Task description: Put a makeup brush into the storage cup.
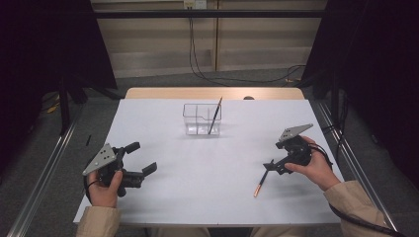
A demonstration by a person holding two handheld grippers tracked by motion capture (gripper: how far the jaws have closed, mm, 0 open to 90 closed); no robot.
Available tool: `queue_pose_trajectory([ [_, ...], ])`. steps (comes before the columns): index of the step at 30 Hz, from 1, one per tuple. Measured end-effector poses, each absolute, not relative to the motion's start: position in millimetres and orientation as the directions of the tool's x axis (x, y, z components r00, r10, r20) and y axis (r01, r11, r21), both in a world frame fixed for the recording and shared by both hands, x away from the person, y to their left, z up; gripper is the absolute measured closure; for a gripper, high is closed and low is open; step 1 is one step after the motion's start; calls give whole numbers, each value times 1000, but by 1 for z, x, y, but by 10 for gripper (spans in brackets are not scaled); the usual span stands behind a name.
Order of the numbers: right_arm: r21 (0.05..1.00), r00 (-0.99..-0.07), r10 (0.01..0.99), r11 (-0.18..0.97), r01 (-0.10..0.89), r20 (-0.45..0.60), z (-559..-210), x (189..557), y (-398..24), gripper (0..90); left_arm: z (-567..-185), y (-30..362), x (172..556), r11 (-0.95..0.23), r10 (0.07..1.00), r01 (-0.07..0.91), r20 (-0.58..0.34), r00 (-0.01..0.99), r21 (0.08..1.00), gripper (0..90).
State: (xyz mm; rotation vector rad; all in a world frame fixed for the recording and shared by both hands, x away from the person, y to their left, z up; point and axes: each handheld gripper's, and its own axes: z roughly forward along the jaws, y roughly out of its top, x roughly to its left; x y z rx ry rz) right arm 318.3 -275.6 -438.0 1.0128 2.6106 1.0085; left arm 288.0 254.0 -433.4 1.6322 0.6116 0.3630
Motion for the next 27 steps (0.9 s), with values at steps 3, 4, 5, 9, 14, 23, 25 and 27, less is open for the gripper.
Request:
queue_pose_trajectory([
  [3,624,-770,633,572,532,77,-439,320,-275,3,-434,254,288,-68,580,182,-110,807,981,9],
  [4,613,-772,631,580,536,77,-439,320,-275,4,-434,253,288,-65,579,185,-114,807,981,9],
  [5,608,-774,628,586,536,77,-440,320,-275,5,-433,253,288,-71,579,183,-108,808,981,9],
  [9,570,-791,607,626,532,73,-442,322,-273,8,-434,253,288,-71,578,184,-109,809,980,9],
  [14,539,-800,596,650,536,77,-442,324,-272,11,-434,253,288,-67,578,184,-112,808,981,9],
  [23,508,-813,578,682,527,67,-444,324,-268,10,-433,254,288,-65,578,184,-113,808,981,9],
  [25,504,-816,574,687,523,63,-444,324,-267,10,-433,254,288,-65,579,183,-113,808,981,9],
  [27,502,-819,570,690,521,65,-444,324,-266,11,-433,254,288,-66,578,181,-111,808,981,9],
])
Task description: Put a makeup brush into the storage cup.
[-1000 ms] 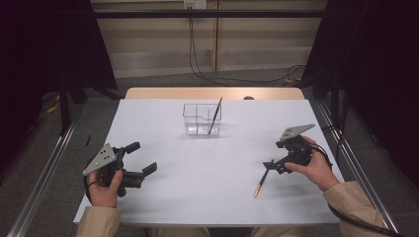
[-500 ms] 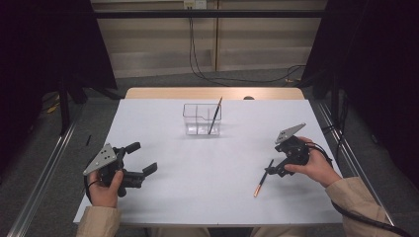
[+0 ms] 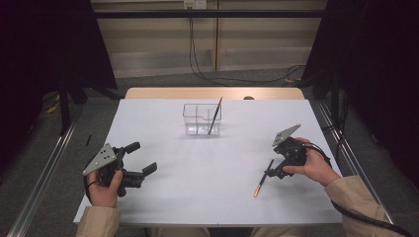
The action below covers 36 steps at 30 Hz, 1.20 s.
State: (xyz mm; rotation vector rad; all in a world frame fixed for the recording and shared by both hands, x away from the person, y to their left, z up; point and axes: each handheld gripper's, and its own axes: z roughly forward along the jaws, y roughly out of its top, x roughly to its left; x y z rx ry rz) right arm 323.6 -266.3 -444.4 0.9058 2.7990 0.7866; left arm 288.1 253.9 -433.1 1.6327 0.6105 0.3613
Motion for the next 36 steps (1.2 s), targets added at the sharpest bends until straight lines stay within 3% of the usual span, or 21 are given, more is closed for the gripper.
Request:
queue_pose_trajectory([
  [36,476,-851,518,729,492,87,-462,321,-258,7,-435,254,289,-61,580,190,-120,806,980,9],
])
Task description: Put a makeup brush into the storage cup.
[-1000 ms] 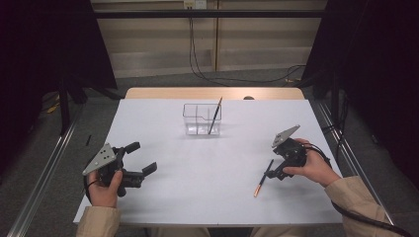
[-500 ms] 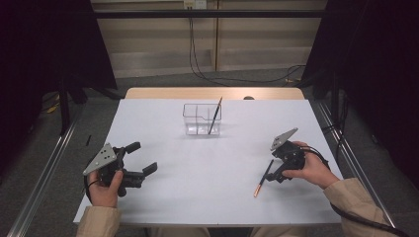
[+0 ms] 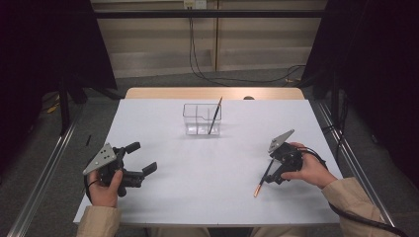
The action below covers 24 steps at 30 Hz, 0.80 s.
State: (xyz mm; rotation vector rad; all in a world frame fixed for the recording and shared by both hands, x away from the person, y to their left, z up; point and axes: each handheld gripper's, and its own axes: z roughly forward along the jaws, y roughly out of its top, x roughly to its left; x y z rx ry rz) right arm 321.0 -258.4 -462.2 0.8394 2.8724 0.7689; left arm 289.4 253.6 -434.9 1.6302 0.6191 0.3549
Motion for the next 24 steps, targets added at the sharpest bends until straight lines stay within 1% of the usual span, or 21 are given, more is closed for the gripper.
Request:
queue_pose_trajectory([
  [7,485,-873,482,749,452,69,-467,321,-255,3,-435,253,290,-61,581,194,-124,805,979,9],
  [18,506,-885,465,755,418,37,-464,322,-253,4,-435,253,290,-66,577,194,-121,808,979,9],
  [24,486,-890,453,769,414,41,-470,323,-252,5,-435,253,290,-64,579,196,-124,806,978,9],
])
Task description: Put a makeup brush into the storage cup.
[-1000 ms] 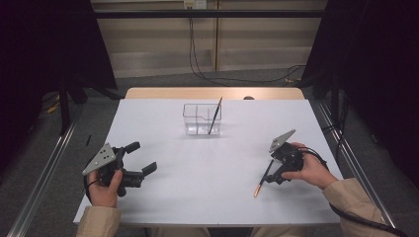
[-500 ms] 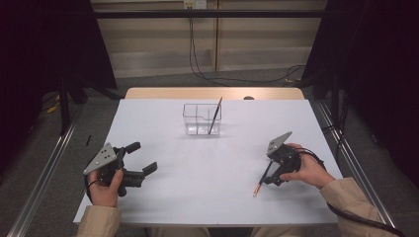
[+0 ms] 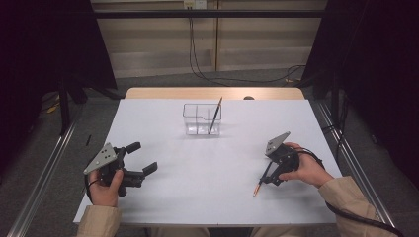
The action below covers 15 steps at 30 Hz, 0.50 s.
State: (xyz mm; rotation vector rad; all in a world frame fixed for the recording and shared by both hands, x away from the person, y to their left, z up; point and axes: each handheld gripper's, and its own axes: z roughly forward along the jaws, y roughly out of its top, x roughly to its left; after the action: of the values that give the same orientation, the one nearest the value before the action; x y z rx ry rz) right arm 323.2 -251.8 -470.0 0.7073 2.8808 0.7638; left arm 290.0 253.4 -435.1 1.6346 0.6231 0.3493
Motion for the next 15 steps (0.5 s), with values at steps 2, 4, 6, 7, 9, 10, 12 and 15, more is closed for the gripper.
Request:
queue_pose_trajectory([
  [2,478,-892,450,773,416,48,-473,323,-252,4,-435,254,290,-65,580,195,-122,805,979,9],
  [4,485,-893,449,772,411,40,-474,321,-252,14,-436,253,290,-65,579,196,-123,806,978,9],
  [6,483,-892,449,774,410,38,-472,321,-254,52,-436,253,291,-67,579,197,-122,806,978,9],
  [7,484,-892,450,773,411,40,-472,320,-255,75,-436,253,291,-69,579,197,-122,807,978,9],
  [9,483,-888,459,769,418,37,-470,320,-257,138,-435,252,290,-69,579,198,-122,806,978,9],
  [10,482,-886,462,768,422,40,-469,320,-257,174,-435,252,290,-71,579,197,-120,806,978,9],
  [12,473,-889,456,776,418,37,-466,319,-258,270,-435,252,290,-73,580,193,-116,807,978,9],
  [15,458,-894,446,787,413,40,-462,316,-258,436,-435,252,290,-72,580,197,-120,806,978,9],
])
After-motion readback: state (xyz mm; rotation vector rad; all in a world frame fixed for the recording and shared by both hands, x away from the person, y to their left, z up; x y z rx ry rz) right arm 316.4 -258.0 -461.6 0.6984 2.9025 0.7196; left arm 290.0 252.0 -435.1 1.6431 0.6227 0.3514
